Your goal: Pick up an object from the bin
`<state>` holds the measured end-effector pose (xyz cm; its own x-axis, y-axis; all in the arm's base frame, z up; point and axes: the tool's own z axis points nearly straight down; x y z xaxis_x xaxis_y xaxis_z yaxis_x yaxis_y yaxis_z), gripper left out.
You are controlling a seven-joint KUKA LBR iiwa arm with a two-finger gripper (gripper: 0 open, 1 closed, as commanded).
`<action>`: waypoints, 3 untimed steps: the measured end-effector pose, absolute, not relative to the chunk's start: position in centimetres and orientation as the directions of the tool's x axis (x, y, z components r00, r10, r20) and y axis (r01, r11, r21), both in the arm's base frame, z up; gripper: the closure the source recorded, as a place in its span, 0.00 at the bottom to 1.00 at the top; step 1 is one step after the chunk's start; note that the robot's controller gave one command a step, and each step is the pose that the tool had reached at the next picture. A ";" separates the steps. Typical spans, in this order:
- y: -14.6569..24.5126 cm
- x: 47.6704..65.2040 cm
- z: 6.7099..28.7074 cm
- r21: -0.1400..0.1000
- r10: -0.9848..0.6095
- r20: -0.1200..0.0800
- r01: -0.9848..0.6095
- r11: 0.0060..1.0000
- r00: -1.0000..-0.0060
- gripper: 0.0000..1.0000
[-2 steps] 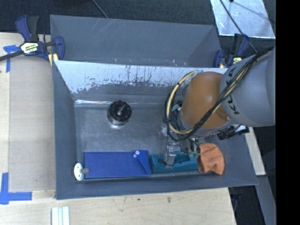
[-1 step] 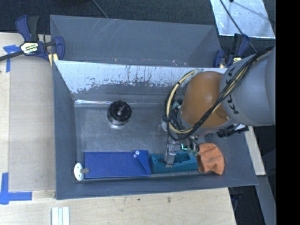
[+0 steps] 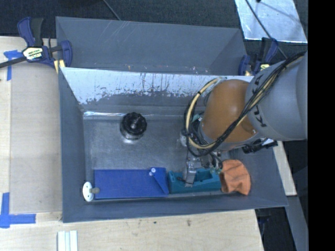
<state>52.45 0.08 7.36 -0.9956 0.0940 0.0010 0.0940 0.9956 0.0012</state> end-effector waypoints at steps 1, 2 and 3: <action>-3.7 53.3 10.4 0.006 0.090 0.003 0.090 0.996 -0.996 0.00; -6.5 56.3 15.1 -0.004 0.078 -0.002 0.078 0.997 -0.997 0.00; -3.4 57.8 12.4 0.001 0.122 -0.016 0.122 0.992 -0.992 0.00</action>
Offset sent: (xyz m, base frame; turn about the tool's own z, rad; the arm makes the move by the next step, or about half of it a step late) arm 0.0461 -0.0575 0.0870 -0.0330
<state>57.83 -3.36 12.44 -0.9924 0.1223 -0.0162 0.1223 0.9925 0.0008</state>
